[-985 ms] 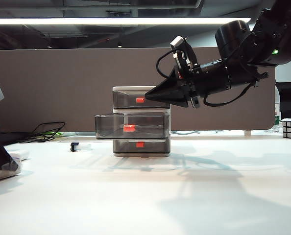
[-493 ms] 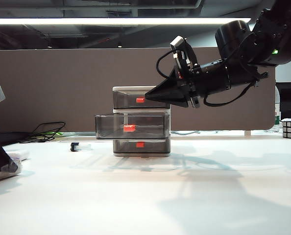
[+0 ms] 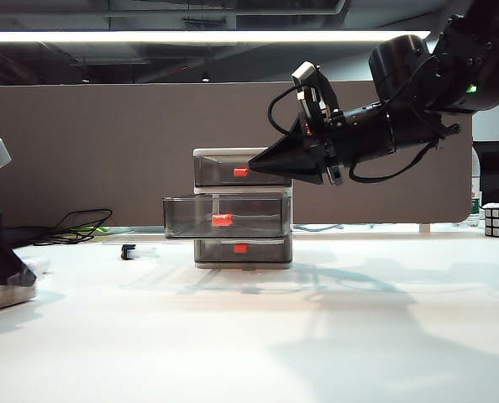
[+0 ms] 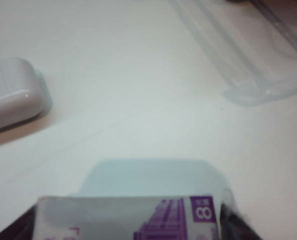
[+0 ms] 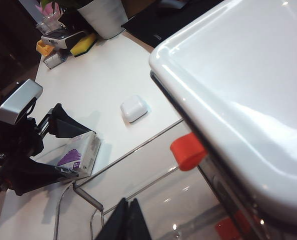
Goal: Open the second layer of the drawer on the table, pick up a pack of napkins on the table and put it in, and finally close the drawer.
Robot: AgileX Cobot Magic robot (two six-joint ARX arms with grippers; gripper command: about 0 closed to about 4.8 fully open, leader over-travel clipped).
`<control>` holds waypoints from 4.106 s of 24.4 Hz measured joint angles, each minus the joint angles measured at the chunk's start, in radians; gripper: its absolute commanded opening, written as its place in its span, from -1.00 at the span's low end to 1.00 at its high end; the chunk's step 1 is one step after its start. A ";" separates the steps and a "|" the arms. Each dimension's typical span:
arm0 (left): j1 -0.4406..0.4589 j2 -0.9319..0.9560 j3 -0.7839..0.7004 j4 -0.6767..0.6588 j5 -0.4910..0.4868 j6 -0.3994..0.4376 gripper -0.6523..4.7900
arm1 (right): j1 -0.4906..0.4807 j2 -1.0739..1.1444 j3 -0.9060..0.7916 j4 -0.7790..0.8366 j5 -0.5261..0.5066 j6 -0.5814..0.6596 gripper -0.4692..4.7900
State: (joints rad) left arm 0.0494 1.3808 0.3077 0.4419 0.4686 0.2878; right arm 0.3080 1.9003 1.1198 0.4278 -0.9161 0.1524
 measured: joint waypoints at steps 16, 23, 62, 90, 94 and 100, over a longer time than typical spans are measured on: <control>0.000 0.000 0.000 -0.042 0.040 0.038 0.84 | 0.000 0.000 0.000 0.000 0.000 0.000 -0.84; 0.000 0.000 0.000 -0.045 0.023 0.052 0.49 | 0.000 0.000 0.000 0.000 0.000 0.000 -0.84; -0.525 0.320 0.640 -0.106 -0.057 0.052 0.51 | -0.018 -0.063 0.002 -0.045 -0.002 -0.023 -0.84; -0.527 0.029 0.639 -0.829 0.047 0.056 -0.78 | -0.018 -0.047 0.188 -0.062 0.101 -0.038 -0.84; -0.525 0.143 0.640 -0.772 0.052 0.056 -0.78 | -0.012 0.072 0.350 -0.129 0.123 -0.039 -0.84; -0.525 0.243 0.640 -0.675 0.042 0.053 -0.78 | 0.001 0.183 0.518 -0.214 0.134 -0.045 -0.84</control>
State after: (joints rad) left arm -0.4755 1.6234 0.9474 -0.2329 0.5110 0.3412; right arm 0.3092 2.0838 1.6375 0.2134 -0.7822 0.1074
